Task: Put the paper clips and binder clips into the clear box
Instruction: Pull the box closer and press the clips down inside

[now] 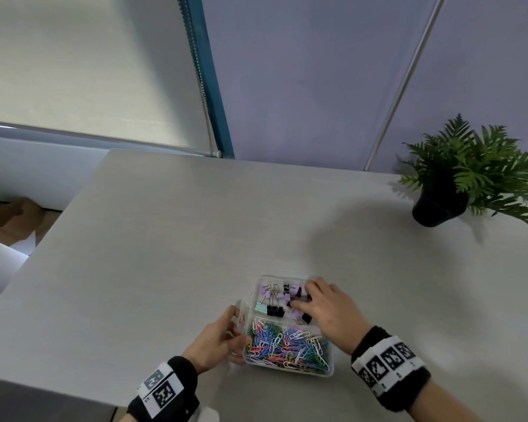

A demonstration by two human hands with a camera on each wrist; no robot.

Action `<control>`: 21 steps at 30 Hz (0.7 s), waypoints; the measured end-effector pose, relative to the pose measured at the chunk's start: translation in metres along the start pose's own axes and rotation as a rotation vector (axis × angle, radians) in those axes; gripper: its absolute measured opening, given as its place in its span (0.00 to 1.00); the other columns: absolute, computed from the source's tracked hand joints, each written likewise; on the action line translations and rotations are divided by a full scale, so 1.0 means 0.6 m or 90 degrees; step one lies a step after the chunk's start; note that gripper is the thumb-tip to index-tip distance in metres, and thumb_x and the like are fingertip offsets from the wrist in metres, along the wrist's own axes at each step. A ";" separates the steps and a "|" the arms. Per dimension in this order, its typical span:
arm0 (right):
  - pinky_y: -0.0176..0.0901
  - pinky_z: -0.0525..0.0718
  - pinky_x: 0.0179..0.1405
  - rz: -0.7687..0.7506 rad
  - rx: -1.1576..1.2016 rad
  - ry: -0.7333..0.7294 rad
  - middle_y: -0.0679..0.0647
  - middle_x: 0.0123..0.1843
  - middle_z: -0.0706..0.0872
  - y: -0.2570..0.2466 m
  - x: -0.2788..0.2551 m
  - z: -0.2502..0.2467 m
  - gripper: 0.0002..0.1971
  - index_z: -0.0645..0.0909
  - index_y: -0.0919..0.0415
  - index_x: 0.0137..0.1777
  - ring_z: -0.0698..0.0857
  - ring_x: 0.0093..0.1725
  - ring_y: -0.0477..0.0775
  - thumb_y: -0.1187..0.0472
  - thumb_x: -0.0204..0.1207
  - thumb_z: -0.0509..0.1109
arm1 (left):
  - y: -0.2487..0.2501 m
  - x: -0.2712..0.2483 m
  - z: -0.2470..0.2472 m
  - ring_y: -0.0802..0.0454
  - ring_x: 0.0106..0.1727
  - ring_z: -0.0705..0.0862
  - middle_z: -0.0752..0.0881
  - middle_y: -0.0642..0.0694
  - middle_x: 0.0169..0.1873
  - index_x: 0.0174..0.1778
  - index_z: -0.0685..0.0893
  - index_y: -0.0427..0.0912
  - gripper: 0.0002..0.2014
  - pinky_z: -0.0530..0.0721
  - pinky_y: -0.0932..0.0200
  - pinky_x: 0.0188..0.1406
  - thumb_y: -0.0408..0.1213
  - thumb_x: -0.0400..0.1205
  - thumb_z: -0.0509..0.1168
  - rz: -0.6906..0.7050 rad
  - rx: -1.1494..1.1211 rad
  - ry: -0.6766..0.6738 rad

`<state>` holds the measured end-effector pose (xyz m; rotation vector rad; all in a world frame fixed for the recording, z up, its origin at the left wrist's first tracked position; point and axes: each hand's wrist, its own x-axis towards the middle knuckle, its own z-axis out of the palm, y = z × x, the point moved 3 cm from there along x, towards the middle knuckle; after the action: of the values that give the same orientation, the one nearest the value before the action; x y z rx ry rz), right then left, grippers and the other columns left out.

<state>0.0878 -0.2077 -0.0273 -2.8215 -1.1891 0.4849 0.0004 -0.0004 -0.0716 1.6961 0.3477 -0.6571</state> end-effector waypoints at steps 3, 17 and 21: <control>0.40 0.83 0.36 0.020 -0.024 0.013 0.51 0.43 0.84 0.020 -0.013 0.000 0.08 0.87 0.49 0.39 0.84 0.46 0.53 0.62 0.62 0.70 | -0.003 -0.001 0.001 0.40 0.49 0.89 0.81 0.37 0.51 0.56 0.70 0.47 0.13 0.91 0.50 0.43 0.29 0.81 0.63 0.001 -0.005 0.007; 0.52 0.55 0.80 -0.015 0.098 0.050 0.57 0.83 0.60 -0.008 0.003 0.031 0.34 0.62 0.53 0.79 0.59 0.82 0.59 0.77 0.73 0.56 | 0.014 0.028 0.001 0.33 0.46 0.87 0.82 0.31 0.50 0.59 0.66 0.41 0.14 0.91 0.50 0.42 0.27 0.81 0.62 0.009 0.044 0.005; 0.48 0.80 0.63 0.257 0.273 0.259 0.56 0.66 0.80 0.076 -0.060 0.026 0.26 0.73 0.57 0.71 0.80 0.62 0.55 0.75 0.73 0.61 | 0.022 0.034 -0.004 0.45 0.36 0.87 0.84 0.40 0.41 0.53 0.70 0.42 0.06 0.90 0.54 0.41 0.32 0.83 0.61 0.035 0.067 0.043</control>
<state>0.0912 -0.2663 -0.0395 -2.5912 -0.3856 0.1352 0.0249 -0.0036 -0.0729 1.8242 0.3175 -0.5876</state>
